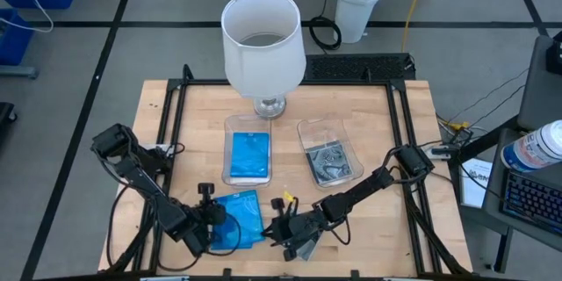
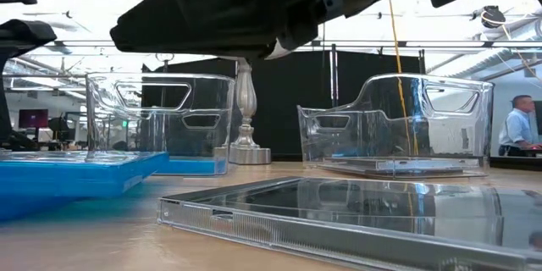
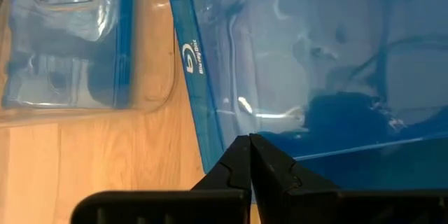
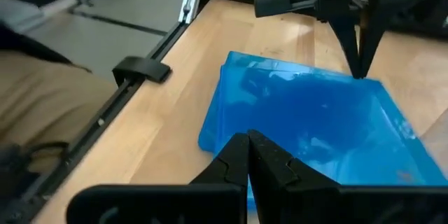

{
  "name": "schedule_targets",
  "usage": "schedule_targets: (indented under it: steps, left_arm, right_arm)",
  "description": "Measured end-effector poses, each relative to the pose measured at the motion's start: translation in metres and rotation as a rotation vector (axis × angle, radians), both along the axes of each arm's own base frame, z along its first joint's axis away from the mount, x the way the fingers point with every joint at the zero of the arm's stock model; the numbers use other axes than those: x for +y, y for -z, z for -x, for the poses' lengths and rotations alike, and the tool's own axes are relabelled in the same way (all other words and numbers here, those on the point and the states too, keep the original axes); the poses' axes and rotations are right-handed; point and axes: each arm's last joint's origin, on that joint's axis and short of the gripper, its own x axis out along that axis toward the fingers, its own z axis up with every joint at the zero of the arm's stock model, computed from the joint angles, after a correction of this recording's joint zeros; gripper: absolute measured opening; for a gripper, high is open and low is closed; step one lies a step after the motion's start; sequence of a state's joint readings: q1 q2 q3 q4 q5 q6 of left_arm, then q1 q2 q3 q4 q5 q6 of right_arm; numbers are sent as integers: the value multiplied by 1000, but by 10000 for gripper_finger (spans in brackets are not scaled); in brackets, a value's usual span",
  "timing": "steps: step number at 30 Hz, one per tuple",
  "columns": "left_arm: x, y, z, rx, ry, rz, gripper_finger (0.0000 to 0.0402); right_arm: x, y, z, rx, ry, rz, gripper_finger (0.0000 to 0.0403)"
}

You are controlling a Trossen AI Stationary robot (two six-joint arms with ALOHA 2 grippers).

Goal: Pick & place jewel cases by type
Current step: Put the blue CD case into the left transparent bin

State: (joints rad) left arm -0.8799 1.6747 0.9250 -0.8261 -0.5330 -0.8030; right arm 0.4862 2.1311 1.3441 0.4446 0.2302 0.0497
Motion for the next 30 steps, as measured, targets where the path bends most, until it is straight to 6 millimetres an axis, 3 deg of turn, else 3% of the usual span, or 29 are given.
schedule_targets:
  steps: [9,18,22,30]
  left_arm:
    - [12,27,2,-71,11,43,11]
    - [12,30,2,-72,14,65,13]
    - [12,30,2,-75,19,67,4]
    - [10,31,1,-81,45,72,8]
  right_arm:
    - [4,1,4,139,-75,-215,0]
    - [-3,1,1,302,28,-585,14]
    - [-10,4,-1,348,92,-645,63]
    - [-24,6,-6,434,191,-782,207]
